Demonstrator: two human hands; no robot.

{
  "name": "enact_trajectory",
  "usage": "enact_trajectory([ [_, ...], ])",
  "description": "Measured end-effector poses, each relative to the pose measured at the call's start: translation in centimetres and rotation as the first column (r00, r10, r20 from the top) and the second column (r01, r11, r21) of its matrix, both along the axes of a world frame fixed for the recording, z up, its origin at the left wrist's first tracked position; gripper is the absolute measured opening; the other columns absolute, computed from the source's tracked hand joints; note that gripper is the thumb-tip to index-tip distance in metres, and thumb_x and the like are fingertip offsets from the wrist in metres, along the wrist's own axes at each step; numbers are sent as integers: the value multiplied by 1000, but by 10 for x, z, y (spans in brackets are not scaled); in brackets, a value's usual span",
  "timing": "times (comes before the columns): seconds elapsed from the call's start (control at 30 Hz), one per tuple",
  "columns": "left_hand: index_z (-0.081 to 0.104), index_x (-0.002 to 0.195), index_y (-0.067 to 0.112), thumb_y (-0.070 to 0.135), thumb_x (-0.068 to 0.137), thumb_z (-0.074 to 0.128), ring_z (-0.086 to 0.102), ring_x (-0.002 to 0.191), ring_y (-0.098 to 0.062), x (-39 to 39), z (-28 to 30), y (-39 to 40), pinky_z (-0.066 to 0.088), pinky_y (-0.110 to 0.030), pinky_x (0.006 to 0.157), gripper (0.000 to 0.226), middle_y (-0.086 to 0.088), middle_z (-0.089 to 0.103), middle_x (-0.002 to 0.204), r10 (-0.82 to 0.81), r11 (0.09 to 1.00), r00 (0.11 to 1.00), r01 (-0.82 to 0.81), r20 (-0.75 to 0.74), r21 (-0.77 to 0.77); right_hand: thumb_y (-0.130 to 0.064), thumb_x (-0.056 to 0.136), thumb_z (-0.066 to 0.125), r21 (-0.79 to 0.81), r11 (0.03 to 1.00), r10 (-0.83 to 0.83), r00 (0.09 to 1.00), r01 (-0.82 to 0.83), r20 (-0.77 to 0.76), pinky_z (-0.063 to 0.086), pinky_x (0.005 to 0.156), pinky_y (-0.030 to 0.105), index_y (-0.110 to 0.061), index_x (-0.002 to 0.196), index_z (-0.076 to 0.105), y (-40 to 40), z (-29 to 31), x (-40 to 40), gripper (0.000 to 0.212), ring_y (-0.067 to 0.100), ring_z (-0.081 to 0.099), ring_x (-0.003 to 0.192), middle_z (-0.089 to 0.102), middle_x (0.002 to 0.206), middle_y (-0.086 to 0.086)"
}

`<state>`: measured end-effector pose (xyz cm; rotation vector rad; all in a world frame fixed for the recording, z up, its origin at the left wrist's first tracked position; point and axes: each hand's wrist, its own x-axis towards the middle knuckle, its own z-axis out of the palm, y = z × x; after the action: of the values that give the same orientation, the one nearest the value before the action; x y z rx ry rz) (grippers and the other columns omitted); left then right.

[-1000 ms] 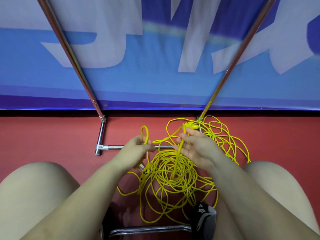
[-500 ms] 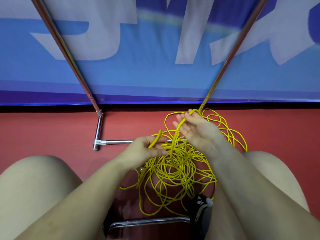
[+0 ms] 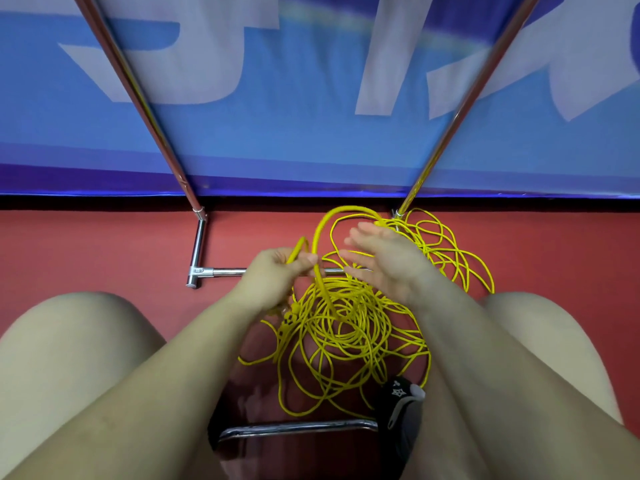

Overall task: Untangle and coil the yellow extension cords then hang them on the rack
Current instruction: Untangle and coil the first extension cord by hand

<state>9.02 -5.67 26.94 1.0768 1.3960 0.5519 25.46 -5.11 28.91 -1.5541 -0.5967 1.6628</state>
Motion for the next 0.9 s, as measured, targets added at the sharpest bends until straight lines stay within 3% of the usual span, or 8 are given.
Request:
enact_trajectory([
  [0.03,67,80,14,32,92,56,28,27,-10,-4,-1,5,24,-12,32,24,3,33,38,71,997,997,-70,24,-28,-16,90,58,23,984,168,961,-177,218,47,83,32,-16,133,42,-5,-5,-2,46,21,58,102,56,118,7],
  [0.1,70,83,15,36,92,56,28,30,-10,-10,2,12,26,-12,33,26,2,31,42,180,982,977,-172,111,-84,-21,88,62,-30,836,451,655,-548,606,48,80,28,-18,131,47,-14,-17,-2,46,19,60,98,57,117,5],
  [0.17,68,79,16,32,94,53,26,32,-6,-14,9,17,27,-12,33,26,7,44,43,255,965,932,-227,258,-133,-25,88,62,-153,664,567,360,-732,741,46,89,32,-17,128,50,-20,-27,-2,42,22,59,104,59,116,6],
  [0.27,58,86,15,26,97,47,24,31,-1,-21,22,21,29,-11,33,19,6,68,60,284,958,879,-243,384,-152,-28,90,57,-226,602,568,212,-766,795,44,92,35,-14,119,56,-23,-32,0,32,25,56,108,60,115,7],
  [0.43,63,90,19,36,98,46,26,34,-5,-39,26,28,26,-10,34,25,7,71,67,317,948,915,-296,249,-121,-23,91,56,-68,750,380,346,-658,858,47,84,31,-18,116,57,-19,-29,4,25,23,61,101,66,110,2],
  [0.67,56,103,5,21,101,40,50,40,-24,-50,17,15,44,-31,33,23,-17,54,69,-114,993,950,105,-292,-46,-31,93,52,139,856,100,424,-498,900,52,75,38,-22,120,49,-11,-22,17,28,24,65,83,69,93,-3],
  [0.8,67,104,18,26,92,58,62,79,-26,-62,17,12,46,-31,70,18,-3,55,81,-254,895,657,438,-710,86,-32,93,51,162,867,70,437,-472,897,51,76,35,-24,120,51,-15,-16,21,28,23,67,82,69,93,-3],
  [0.9,64,109,29,36,95,48,59,100,-28,-60,27,7,41,-30,74,22,-5,63,103,-159,870,431,486,-888,80,-34,93,50,171,867,63,445,-468,893,50,76,33,-26,119,52,-18,-6,21,28,23,66,85,69,93,-2],
])
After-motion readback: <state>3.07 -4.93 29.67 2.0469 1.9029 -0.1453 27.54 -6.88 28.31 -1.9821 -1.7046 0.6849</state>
